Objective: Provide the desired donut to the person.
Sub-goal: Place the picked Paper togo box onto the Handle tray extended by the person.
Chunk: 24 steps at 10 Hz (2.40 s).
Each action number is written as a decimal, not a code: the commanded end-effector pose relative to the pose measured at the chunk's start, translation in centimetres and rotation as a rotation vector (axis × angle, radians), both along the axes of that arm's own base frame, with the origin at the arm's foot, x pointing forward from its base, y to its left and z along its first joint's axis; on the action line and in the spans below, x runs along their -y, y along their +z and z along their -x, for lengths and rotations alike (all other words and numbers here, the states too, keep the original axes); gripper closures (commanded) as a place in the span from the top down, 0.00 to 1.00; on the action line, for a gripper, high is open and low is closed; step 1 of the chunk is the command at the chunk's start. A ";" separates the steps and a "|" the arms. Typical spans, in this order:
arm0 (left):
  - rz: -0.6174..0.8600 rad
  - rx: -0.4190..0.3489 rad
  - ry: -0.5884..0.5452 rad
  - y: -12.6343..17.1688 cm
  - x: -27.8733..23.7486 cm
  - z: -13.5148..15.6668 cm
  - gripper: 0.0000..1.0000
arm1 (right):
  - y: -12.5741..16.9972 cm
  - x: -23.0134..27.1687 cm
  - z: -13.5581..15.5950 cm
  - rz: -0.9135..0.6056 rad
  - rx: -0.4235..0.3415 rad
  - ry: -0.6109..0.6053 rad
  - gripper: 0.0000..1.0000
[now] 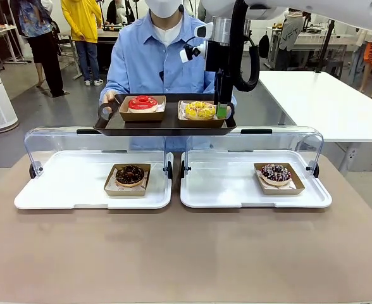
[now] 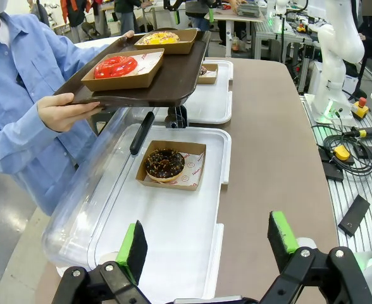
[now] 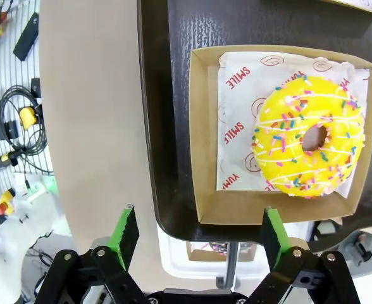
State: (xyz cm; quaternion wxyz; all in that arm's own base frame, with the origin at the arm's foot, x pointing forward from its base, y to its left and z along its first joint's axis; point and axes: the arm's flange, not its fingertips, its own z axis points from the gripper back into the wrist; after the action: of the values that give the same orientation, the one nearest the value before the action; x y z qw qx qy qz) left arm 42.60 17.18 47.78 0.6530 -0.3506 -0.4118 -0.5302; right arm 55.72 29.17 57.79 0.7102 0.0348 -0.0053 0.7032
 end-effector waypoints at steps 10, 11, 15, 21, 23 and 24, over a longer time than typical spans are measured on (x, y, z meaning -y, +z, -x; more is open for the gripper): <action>-0.003 0.002 0.016 0.1 0.0 0.0 1.00 | 3.5 21.2 14.8 -0.403 0.129 -0.035 1.00; -0.003 0.002 0.016 0.1 0.0 0.0 1.00 | 2.4 22.1 14.2 -0.423 0.118 -0.044 1.00; -0.003 0.002 0.016 0.1 0.0 0.0 1.00 | -1.1 23.8 13.1 -0.345 0.136 -0.137 1.00; -0.003 0.002 0.016 0.1 0.0 0.0 1.00 | -0.4 23.7 13.3 -0.404 0.090 -0.106 1.00; -0.003 0.002 0.016 0.1 0.0 0.0 1.00 | -0.4 23.7 13.3 -0.404 0.090 -0.106 1.00; -0.003 0.002 0.016 0.1 0.0 0.0 1.00 | -0.4 23.7 13.3 -0.404 0.090 -0.106 1.00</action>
State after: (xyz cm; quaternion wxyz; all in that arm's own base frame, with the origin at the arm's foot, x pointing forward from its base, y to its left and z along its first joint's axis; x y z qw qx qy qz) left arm 42.61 17.26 47.70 0.6539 -0.3506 -0.4115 -0.5294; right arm 42.45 5.49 57.26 0.7251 0.1367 -0.1778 0.6511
